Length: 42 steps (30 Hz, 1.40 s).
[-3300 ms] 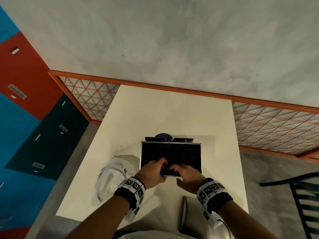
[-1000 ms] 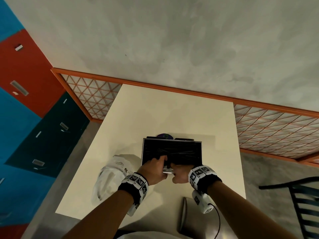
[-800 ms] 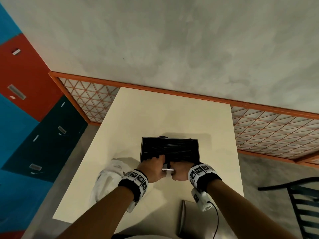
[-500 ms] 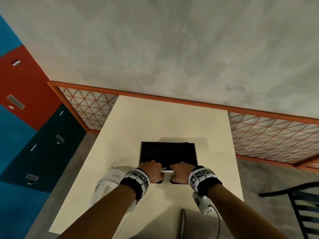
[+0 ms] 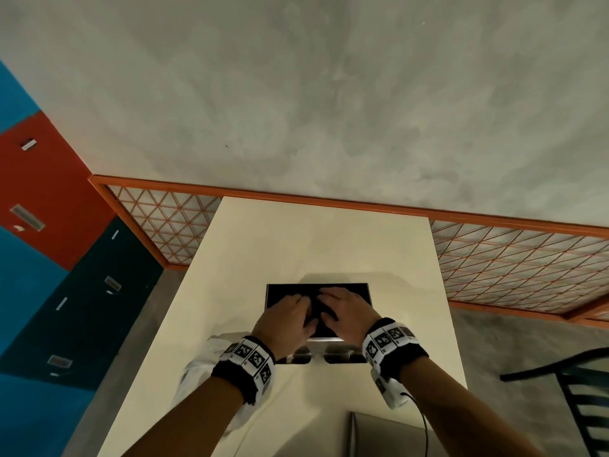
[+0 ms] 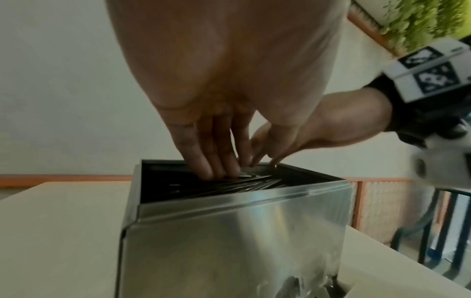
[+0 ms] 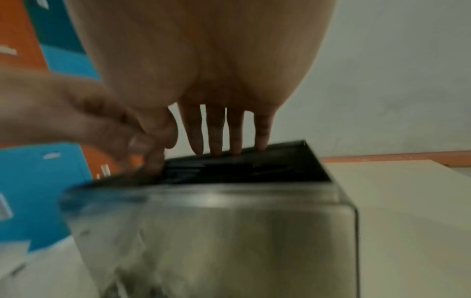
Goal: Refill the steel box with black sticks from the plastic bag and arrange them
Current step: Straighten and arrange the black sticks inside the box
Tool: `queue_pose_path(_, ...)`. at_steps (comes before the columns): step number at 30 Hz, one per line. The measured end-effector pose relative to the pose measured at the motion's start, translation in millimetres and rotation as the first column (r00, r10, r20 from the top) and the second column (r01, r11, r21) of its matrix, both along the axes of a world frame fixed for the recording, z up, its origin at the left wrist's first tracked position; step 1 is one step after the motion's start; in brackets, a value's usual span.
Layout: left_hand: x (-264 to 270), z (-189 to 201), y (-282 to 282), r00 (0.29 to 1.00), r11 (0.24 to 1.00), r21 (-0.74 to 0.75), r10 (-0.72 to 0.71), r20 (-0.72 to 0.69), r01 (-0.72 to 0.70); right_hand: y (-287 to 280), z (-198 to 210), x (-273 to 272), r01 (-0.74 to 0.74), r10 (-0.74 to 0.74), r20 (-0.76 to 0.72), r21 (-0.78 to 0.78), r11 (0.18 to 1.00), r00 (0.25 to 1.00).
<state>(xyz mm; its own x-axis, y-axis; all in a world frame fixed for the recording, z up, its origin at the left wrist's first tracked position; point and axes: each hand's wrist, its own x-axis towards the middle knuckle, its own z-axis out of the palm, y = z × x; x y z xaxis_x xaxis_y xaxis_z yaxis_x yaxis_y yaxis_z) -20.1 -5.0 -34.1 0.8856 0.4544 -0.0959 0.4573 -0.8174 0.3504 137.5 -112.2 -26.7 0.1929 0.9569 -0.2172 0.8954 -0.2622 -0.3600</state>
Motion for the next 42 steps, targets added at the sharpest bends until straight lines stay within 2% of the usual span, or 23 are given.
queue_pose_path(1, 2, -5, 3, 0.999, 1.000, 0.007, -0.007, 0.037, 0.007, 0, -10, -2, -0.006, 0.008, 0.043, -0.047, 0.999, 0.999)
queue_pose_path(6, 0, -37, 2, 0.990, 0.999, 0.006, -0.030, -0.139, 0.031, -12, -36, -17, 0.054, -0.033, 0.120, -0.180, 0.982, 0.992)
queue_pose_path(9, -11, -43, -6, 0.992, 0.997, -0.015, -0.080, -0.102, 0.078, -20, -37, -20, 0.015, 0.008, 0.121, -0.191, 0.981, 0.993)
queue_pose_path(11, -16, -42, -2, 0.998, 0.997, -0.044, -0.058, -0.005, 0.058, -27, -33, -14, -0.006, 0.011, 0.064, -0.082, 0.997, 0.998)
queue_pose_path(13, -23, -38, 6, 0.992, 1.000, 0.013, -0.025, 0.121, 0.024, -33, -29, -4, 0.061, -0.064, 0.021, 0.140, 0.988, 0.998)
queue_pose_path(15, -29, -30, 18, 0.974, 0.988, 0.104, 0.089, 0.208, -0.113, -38, -23, 10, 0.223, -0.253, 0.040, 0.355, 0.908, 0.967)
queue_pose_path(16, -32, -23, 24, 0.961, 0.967, 0.129, 0.190, 0.200, -0.218, -40, -18, 17, 0.328, -0.369, 0.046, 0.362, 0.872, 0.928)
queue_pose_path(17, -34, -18, 29, 0.939, 0.938, 0.112, 0.311, 0.148, -0.329, -41, -11, 21, 0.452, -0.480, 0.034, 0.283, 0.846, 0.876)
queue_pose_path(19, -35, -15, 33, 0.878, 0.884, 0.031, 0.468, -0.104, -0.467, -42, -11, 30, 0.593, -0.592, 0.034, -0.062, 0.803, 0.805)
queue_pose_path(20, -36, -17, 33, 0.859, 0.886, 0.005, 0.449, -0.247, -0.463, -42, -15, 33, 0.575, -0.584, 0.031, -0.230, 0.785, 0.811)
queue_pose_path(21, -37, -22, 32, 0.854, 0.902, -0.017, 0.403, -0.329, -0.432, -44, -18, 36, 0.544, -0.579, -0.003, -0.339, 0.768, 0.816)
queue_pose_path(22, -36, -25, 34, 0.860, 0.913, -0.047, 0.363, -0.358, -0.405, -43, -21, 40, 0.517, -0.582, -0.074, -0.379, 0.767, 0.810)
queue_pose_path(24, -27, -23, 45, 0.875, 0.919, -0.068, 0.343, -0.341, -0.387, -34, -17, 49, 0.506, -0.580, -0.148, -0.351, 0.788, 0.801)
queue_pose_path(27, -10, -9, 52, 0.895, 0.927, 0.004, 0.363, -0.259, -0.375, -21, 8, 50, 0.548, -0.553, 0.046, -0.226, 0.805, 0.832)
queue_pose_path(29, -16, -5, 44, 0.909, 0.929, 0.079, 0.370, -0.194, -0.361, -28, 7, 42, 0.554, -0.550, 0.071, -0.151, 0.819, 0.832)
queue_pose_path(31, -30, -11, 31, 0.919, 0.932, 0.116, 0.360, -0.162, -0.344, -45, 1, 31, 0.539, -0.533, 0.077, -0.142, 0.831, 0.842)
queue_pose_path(36, -31, -22, 31, 0.926, 0.939, 0.053, 0.344, -0.153, -0.340, -40, -2, 32, 0.533, -0.528, 0.079, -0.185, 0.826, 0.845)
queue_pose_path(40, -45, -20, 21, 0.929, 0.929, 0.016, 0.370, 0.006, -0.370, -57, 1, 19, 0.522, -0.510, 0.139, -0.072, 0.850, 0.849)
queue_pose_path(42, -50, -18, 16, 0.927, 0.927, -0.023, 0.375, 0.028, -0.375, -63, -1, 14, 0.515, -0.506, 0.141, -0.029, 0.857, 0.851)
